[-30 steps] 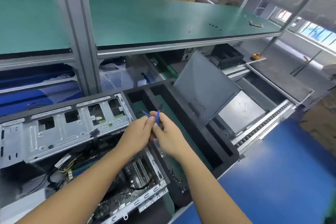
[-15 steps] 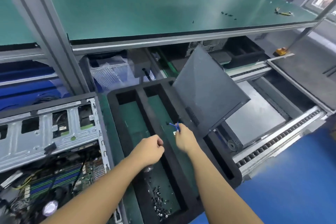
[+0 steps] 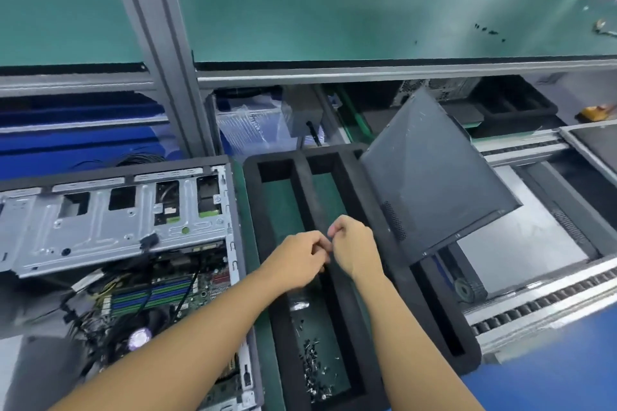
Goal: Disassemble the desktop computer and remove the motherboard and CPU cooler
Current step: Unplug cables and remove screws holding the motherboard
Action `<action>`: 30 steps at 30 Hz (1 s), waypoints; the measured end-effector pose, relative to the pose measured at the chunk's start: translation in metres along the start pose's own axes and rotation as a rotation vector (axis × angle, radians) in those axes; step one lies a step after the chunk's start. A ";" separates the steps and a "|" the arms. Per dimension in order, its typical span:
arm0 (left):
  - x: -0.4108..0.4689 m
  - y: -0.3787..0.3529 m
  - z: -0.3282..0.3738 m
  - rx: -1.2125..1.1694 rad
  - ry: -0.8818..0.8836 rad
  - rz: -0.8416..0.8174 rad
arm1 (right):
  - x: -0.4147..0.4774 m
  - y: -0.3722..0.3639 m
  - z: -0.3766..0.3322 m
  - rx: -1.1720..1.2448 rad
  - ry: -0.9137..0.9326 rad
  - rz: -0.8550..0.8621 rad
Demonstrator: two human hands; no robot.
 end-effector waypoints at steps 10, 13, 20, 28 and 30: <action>-0.087 0.089 -0.020 0.062 -0.269 0.349 | -0.069 -0.026 -0.121 0.275 0.267 0.115; -0.113 0.108 -0.045 0.192 -0.293 0.408 | -0.094 -0.045 -0.145 0.216 0.343 0.111; -0.145 0.145 -0.151 0.284 0.093 0.447 | -0.127 -0.110 -0.162 0.154 0.266 -0.005; -0.150 0.147 -0.176 0.096 -0.033 0.291 | -0.153 -0.160 -0.147 0.332 0.075 -0.206; -0.161 0.144 -0.166 -0.014 -0.190 0.265 | -0.161 -0.164 -0.142 0.361 0.078 -0.275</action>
Point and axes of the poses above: each hand's wrist, its own x-axis towards the middle knuckle, its own y-axis out of the back of the hand, z = x × y, the point moved 3 cm from there along x, towards the middle knuckle, and after that the axes turned 5 degrees about -x, right-handed, at the moved point
